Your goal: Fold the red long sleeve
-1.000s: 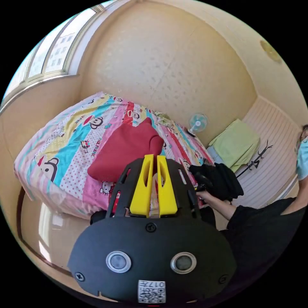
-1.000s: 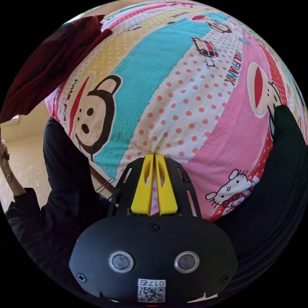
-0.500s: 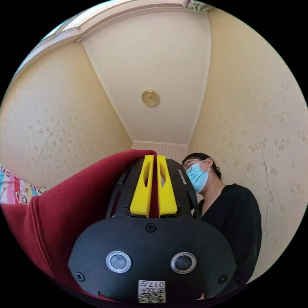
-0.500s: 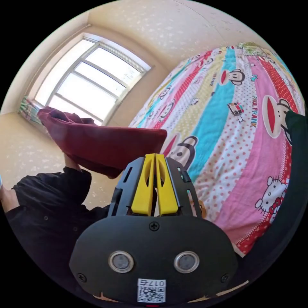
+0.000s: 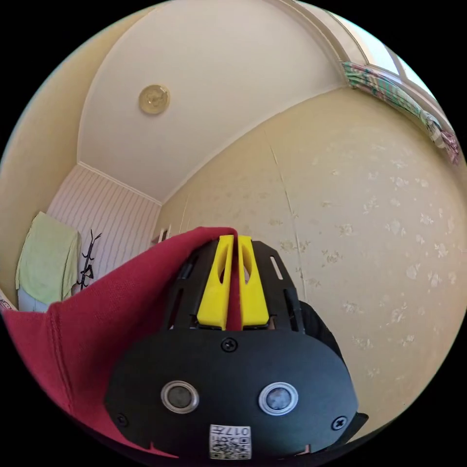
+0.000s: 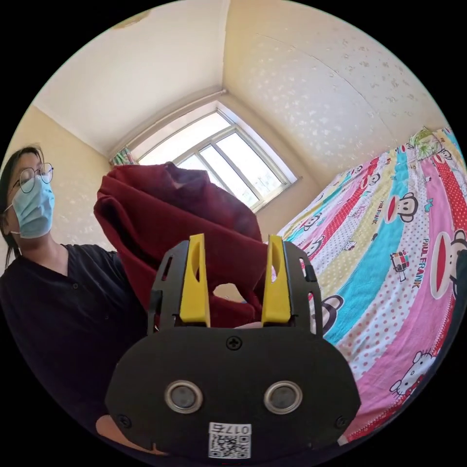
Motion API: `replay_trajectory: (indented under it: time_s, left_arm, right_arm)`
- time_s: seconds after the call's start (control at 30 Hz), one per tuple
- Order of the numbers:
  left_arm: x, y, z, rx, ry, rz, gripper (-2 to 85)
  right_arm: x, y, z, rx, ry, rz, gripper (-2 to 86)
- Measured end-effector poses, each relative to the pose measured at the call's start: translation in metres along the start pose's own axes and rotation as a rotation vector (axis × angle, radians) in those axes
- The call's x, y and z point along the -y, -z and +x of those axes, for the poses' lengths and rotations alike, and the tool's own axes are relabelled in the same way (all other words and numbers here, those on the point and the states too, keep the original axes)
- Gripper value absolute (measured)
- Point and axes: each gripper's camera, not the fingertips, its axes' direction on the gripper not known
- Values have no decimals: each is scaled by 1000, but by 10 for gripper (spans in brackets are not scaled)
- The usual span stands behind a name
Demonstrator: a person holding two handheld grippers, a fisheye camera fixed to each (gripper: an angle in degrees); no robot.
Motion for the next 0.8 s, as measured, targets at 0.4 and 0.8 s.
replay_trajectory:
  time_s: [0.4, 0.8]
  left_arm:
    - [-36, -52, 0, -72, 53, 4, 4]
    - [-43, -38, 15, 82, 4, 54, 4]
  right_arm:
    - [-106, -33, 78, 784, -127, -174, 181]
    - [-145, -20, 57, 476, -6, -130, 31]
